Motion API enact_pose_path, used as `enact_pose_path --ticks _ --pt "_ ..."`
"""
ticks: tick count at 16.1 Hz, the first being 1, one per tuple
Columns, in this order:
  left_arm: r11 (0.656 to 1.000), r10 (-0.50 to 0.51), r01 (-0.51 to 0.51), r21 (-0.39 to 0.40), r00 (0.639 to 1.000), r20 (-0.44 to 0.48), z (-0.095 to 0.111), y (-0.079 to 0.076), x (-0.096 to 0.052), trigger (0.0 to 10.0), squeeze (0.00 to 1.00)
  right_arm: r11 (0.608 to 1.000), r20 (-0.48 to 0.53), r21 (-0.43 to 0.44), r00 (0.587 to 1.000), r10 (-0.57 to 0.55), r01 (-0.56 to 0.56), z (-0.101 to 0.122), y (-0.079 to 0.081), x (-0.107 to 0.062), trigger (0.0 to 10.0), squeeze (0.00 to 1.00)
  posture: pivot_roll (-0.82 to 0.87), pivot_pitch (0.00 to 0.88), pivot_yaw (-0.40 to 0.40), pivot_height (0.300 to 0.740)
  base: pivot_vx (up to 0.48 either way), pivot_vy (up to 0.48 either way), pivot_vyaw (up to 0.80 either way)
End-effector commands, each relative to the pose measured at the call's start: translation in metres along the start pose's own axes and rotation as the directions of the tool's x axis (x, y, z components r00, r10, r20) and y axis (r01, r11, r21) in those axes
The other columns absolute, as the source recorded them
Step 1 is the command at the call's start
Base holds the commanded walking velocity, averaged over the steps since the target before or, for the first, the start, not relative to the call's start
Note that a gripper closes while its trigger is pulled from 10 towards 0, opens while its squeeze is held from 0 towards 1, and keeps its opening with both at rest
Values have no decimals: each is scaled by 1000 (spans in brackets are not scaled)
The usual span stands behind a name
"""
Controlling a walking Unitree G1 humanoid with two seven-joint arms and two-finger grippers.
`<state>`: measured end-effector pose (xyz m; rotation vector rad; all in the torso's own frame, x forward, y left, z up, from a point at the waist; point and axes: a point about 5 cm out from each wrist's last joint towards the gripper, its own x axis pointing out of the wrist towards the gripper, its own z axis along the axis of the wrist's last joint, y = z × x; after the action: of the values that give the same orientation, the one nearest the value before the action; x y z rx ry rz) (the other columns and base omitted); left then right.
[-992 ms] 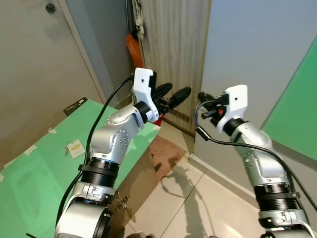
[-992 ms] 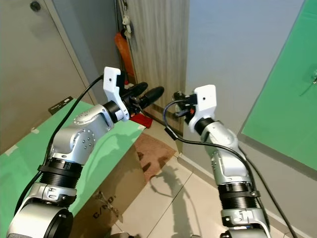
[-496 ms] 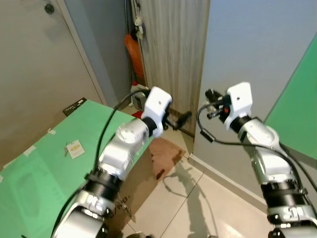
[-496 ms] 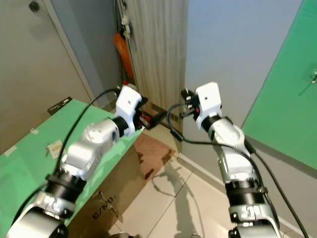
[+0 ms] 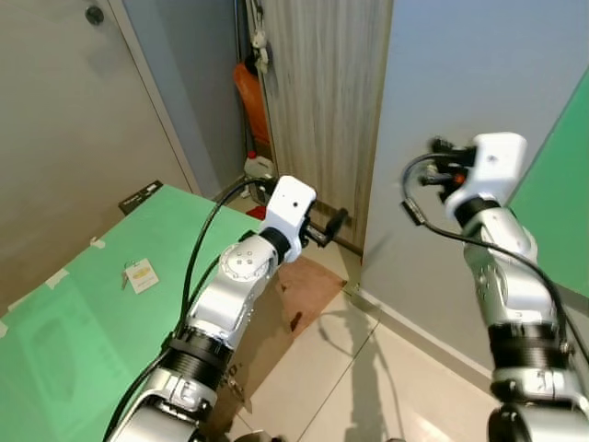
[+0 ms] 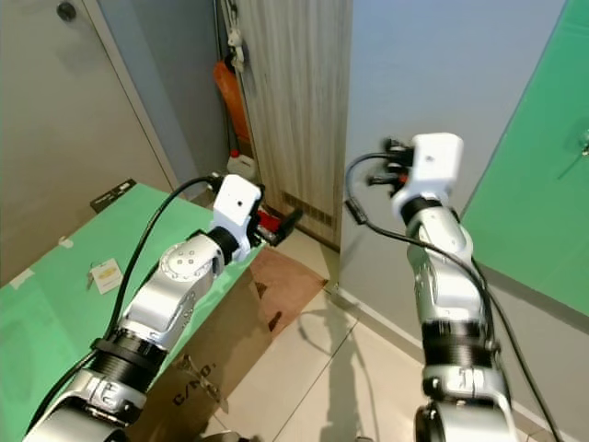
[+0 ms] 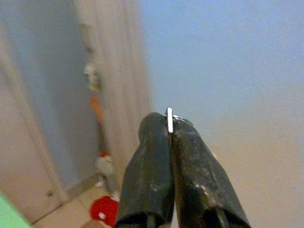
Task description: Hang keys on a hook
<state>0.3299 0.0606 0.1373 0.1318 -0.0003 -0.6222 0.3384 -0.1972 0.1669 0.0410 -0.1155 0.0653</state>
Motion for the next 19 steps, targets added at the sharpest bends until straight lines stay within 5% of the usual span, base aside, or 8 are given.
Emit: enact_pose_path --ticks 1,7,10,14,19 --pt "999 37 -38 -8 999 -11 -7 7 -5 10000 0 1000 -49 18 999 10 -9 -16 8 -8 0 0 -103 0 112 731 0 0 0" --pt "999 24 -23 -30 999 39 -5 2 -4 10000 0 998 -81 17 995 60 -59 -28 21 -16 0 0 -111 0 117 731 0 0 0" --pt "1000 4 -2 -24 998 56 -3 0 -4 10000 0 996 -79 2 993 84 -84 -29 24 -18 0 0 -112 0 117 731 0 -469 0" --pt "1000 2 0 -26 998 57 -4 1 -3 10000 0 994 -97 12 990 106 -105 -32 31 -19 0 0 -113 0 115 731 0 -467 -687" --pt "999 14 -12 -41 999 52 -5 6 -3 10000 0 993 -106 20 988 114 -112 -35 34 -20 0 0 -112 0 115 731 0 0 -675"
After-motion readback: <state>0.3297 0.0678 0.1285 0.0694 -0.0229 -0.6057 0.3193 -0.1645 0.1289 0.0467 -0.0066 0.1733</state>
